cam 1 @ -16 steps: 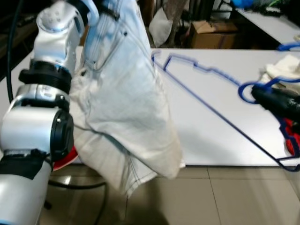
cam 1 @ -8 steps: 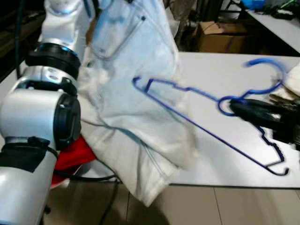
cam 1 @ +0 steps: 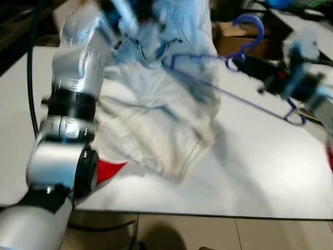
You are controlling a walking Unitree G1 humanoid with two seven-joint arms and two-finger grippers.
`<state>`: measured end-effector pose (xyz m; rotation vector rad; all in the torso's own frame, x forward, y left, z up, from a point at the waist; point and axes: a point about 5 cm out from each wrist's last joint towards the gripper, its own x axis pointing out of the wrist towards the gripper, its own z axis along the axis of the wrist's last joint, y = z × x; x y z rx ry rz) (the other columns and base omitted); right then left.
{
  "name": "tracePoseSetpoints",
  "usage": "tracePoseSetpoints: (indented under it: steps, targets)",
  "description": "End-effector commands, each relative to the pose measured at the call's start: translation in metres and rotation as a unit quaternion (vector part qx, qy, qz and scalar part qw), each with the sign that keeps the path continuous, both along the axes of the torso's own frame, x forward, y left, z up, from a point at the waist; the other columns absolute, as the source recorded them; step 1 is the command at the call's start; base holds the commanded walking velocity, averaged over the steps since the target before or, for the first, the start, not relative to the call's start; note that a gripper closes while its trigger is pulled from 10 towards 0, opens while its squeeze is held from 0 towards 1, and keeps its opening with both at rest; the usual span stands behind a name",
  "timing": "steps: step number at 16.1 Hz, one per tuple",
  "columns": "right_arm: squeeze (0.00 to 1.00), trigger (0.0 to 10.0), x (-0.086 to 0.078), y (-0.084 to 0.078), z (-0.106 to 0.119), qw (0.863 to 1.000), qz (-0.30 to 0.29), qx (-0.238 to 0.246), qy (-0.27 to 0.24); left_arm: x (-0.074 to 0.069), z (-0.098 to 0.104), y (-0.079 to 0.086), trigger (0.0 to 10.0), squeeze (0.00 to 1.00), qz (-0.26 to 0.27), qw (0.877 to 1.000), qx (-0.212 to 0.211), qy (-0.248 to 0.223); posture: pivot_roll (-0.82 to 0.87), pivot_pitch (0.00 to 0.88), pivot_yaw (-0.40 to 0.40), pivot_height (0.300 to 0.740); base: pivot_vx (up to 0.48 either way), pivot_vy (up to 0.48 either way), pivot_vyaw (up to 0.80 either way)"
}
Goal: Hang hanger
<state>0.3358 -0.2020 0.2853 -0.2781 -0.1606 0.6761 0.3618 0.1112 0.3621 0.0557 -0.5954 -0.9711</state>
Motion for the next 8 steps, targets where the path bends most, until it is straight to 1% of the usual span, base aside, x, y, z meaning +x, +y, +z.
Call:
tracePoseSetpoints:
  steps: [1,2,3,4,5,6,7,8]
  targets:
    - [0.00,10.0,0.006,-0.009,0.014,0.998,-0.043,0.003,-0.042,-0.016,0.021,-0.016,10.0,0.00,-0.041,0.998,0.005,-0.051,-0.09,0.000,-0.029,0.740,0.000,0.000,0.00]
    - [0.00,10.0,0.023,-0.014,0.037,0.989,-0.097,0.040,-0.104,-0.020,0.022,-0.014,10.0,0.00,-0.038,0.998,-0.015,-0.054,-0.09,0.000,-0.030,0.740,0.000,0.000,0.00]
    - [0.00,10.0,0.026,-0.016,0.046,0.984,-0.109,0.064,-0.125,-0.022,0.023,-0.013,10.0,0.00,-0.040,0.997,-0.023,-0.056,-0.09,0.000,-0.030,0.740,0.000,0.000,0.00]
    - [0.00,10.0,0.030,-0.020,0.060,0.972,-0.132,0.095,-0.168,-0.025,0.025,-0.012,10.0,0.00,-0.042,0.996,-0.040,-0.064,-0.10,0.000,-0.025,0.740,0.000,0.000,0.00]
    - [0.00,10.0,0.031,-0.023,0.072,0.960,-0.146,0.114,-0.209,-0.029,0.028,-0.009,10.0,0.00,-0.046,0.995,-0.058,-0.067,-0.10,0.000,-0.025,0.740,0.000,0.000,0.00]
    - [0.00,10.0,0.032,-0.025,0.080,0.949,-0.151,0.137,-0.239,-0.034,0.030,-0.008,10.0,0.00,-0.056,0.993,-0.070,-0.071,-0.10,0.000,-0.024,0.740,0.000,0.000,0.00]
    - [0.00,10.0,0.035,-0.026,0.081,0.945,-0.152,0.147,-0.250,-0.036,0.029,-0.007,10.0,0.00,-0.060,0.993,-0.075,-0.069,-0.10,0.000,-0.023,0.740,0.000,0.000,0.00]
    - [0.00,10.0,0.038,-0.023,0.068,0.948,-0.158,0.121,-0.248,-0.037,0.016,-0.011,10.0,0.00,-0.069,0.994,-0.065,-0.061,-0.10,0.000,-0.021,0.740,0.000,0.000,0.00]
